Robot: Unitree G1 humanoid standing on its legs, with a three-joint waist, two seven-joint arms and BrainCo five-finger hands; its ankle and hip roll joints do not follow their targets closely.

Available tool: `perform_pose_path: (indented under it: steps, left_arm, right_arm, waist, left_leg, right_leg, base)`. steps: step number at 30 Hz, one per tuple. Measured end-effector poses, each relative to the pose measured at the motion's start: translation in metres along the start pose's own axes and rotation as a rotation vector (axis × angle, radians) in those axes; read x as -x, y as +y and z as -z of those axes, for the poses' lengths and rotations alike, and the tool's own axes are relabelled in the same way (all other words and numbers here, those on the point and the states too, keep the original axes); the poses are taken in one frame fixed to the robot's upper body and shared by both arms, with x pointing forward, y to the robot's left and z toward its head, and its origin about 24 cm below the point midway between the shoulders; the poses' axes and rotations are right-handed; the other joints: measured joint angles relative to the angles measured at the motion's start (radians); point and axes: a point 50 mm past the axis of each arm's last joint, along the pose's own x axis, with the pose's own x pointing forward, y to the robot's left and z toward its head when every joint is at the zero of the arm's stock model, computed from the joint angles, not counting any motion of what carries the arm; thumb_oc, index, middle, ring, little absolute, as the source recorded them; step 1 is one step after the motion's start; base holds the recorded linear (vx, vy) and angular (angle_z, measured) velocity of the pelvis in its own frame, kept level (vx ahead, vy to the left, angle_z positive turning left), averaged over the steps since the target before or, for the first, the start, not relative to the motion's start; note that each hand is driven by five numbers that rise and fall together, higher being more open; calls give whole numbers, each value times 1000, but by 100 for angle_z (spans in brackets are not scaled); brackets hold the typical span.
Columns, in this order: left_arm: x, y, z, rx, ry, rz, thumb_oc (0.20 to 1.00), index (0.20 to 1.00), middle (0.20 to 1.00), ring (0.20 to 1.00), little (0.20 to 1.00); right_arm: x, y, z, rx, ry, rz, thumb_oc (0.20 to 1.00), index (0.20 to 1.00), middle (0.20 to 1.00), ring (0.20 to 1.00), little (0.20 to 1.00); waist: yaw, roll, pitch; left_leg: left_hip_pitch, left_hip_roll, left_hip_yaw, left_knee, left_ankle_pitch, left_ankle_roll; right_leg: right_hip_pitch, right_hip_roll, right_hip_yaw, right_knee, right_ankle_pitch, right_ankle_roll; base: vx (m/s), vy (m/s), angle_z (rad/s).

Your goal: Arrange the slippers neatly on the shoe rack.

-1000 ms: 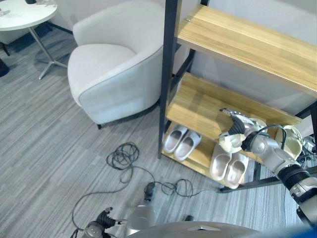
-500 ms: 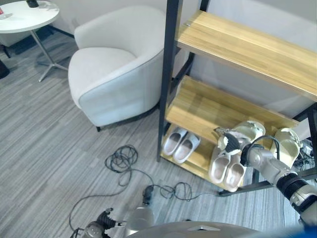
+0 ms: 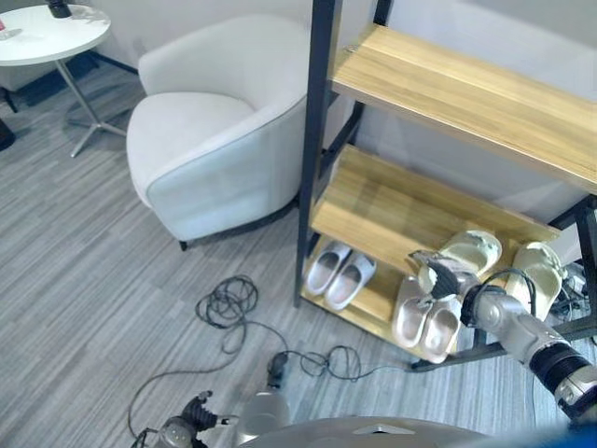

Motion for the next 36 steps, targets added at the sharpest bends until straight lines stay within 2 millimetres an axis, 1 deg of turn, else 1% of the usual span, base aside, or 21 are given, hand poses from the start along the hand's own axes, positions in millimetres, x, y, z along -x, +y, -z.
perform_pose_path:
  steps: [2,5,9,17,24,27,30,32,34,35,36]
  left_arm:
    - [0,0,2,0,10,1,1000,1000,1000,1000,1000]
    - [1,-1,9,-2,34,6,1000,1000,1000,1000,1000]
    - [1,-1,8,-1,32,5,1000,1000,1000,1000,1000]
    - [1,-1,7,-1,31,5,1000,1000,1000,1000,1000]
    - [2,-1,14,5,58,-3,1000,1000,1000,1000,1000]
    - [3,0,17,8,71,-7,1000,1000,1000,1000,1000]
    - [3,0,19,2,76,-10,1000,1000,1000,1000,1000]
    - [3,-1,20,2,79,-9,1000,1000,1000,1000,1000]
    - [3,-1,19,1,78,-9,1000,1000,1000,1000,1000]
    - [3,-1,19,1,77,-9,1000,1000,1000,1000,1000]
    - [3,-2,19,4,77,-10,1000,1000,1000,1000,1000]
  right_arm:
    - [6,2,11,26,33,-11,1000,1000,1000,1000,1000]
    - [12,4,20,25,70,-12,1000,1000,1000,1000,1000]
    - [20,4,32,31,114,-14,1000,1000,1000,1000,1000]
    - [20,3,33,29,117,2,1000,1000,1000,1000,1000]
    - [19,-3,28,20,94,39,1000,1000,1000,1000,1000]
    - [18,-7,22,21,69,63,1000,1000,1000,1000,1000]
    - [16,-13,13,23,29,101,1000,1000,1000,1000,1000]
    - [15,-20,-1,24,-35,137,1000,1000,1000,1000,1000]
    - [15,-26,-7,22,-68,165,1000,1000,1000,1000,1000]
    - [16,-29,-9,17,-76,181,1000,1000,1000,1000,1000]
    - [23,-35,-12,-3,-95,228,1000,1000,1000,1000,1000]
  waist:
    - [-1,2,-1]
    - [-13,3,-2]
    - [-19,7,-3]
    - [-26,8,-2]
    - [-41,9,-2]
    - [-42,10,-1]
    - [-39,10,-1]
    - [-41,11,0]
    - [-40,10,-1]
    - [-41,10,-1]
    - [-39,10,0]
  left_leg:
    - [0,0,1,0,0,0]
    - [0,1,2,0,0,0]
    - [1,2,3,0,0,0]
    - [1,3,3,-1,0,0]
    - [1,4,5,-1,0,0]
    - [1,4,6,-1,0,0]
    - [1,4,5,-1,0,0]
    - [2,4,5,-1,0,0]
    - [2,3,4,-1,0,0]
    - [2,3,4,-1,0,0]
    - [3,2,4,-1,0,0]
  right_leg:
    - [0,0,0,-3,0,0]
    - [-2,0,1,-3,-1,-1]
    - [-2,0,2,-3,0,-1]
    - [-2,0,4,-3,0,0]
    - [-4,0,4,-3,-1,-1]
    - [-4,0,4,-3,-1,-1]
    - [-4,0,4,-3,-1,-1]
    - [-3,0,3,-3,0,-1]
    - [-1,0,3,-2,0,-1]
    - [-2,0,3,-2,0,-1]
    - [0,-1,3,2,0,0]
  base:
    - [0,0,0]
    - [0,0,0]
    - [0,0,0]
    - [0,0,0]
    - [0,0,0]
    - [3,4,-1]
    - [0,0,0]
    - [0,0,0]
    - [0,0,0]
    - [-24,39,4]
    - [-20,33,0]
